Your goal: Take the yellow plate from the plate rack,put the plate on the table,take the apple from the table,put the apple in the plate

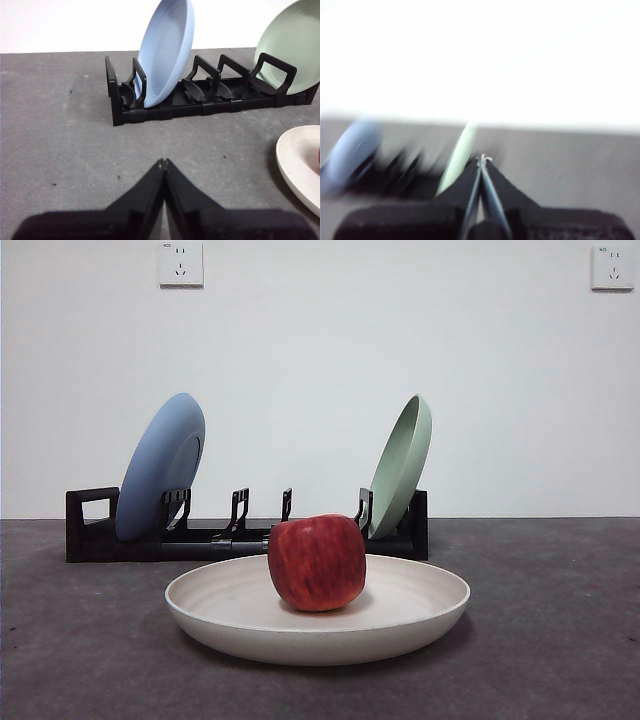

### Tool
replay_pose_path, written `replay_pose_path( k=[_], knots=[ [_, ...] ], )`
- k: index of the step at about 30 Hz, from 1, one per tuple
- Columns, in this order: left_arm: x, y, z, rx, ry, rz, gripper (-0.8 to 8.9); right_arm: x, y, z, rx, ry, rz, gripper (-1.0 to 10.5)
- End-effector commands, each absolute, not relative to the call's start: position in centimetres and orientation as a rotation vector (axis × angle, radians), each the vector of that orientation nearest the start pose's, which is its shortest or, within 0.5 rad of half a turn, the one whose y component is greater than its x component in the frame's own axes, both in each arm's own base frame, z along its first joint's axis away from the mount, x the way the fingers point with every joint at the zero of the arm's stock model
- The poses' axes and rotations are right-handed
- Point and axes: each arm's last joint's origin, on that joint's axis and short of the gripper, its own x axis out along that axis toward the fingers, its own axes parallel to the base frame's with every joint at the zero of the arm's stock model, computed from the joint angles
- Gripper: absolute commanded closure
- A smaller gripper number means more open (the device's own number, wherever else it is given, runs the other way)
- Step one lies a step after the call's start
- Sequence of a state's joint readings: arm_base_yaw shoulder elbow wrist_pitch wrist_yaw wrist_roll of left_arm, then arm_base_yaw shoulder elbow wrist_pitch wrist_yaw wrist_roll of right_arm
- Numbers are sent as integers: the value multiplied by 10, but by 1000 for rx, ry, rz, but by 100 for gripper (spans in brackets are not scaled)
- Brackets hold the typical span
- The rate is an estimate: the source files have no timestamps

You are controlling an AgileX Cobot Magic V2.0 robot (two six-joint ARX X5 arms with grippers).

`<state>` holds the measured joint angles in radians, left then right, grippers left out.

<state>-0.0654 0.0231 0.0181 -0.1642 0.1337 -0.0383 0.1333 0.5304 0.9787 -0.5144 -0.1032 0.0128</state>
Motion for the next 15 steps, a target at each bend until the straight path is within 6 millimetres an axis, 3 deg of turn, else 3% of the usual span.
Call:
replay_pose_path(
  k=[1, 7, 15],
  knots=[
    [97, -10, 149, -51, 179, -189, 817, 84, 7, 362, -39, 35, 166, 945],
    [97, -10, 149, -51, 179, -189, 817, 82, -1, 299, -46, 7, 70, 945],
    [97, -10, 149, -51, 179, -189, 817, 91, -1, 205, -16, 54, 72, 945]
  ],
)
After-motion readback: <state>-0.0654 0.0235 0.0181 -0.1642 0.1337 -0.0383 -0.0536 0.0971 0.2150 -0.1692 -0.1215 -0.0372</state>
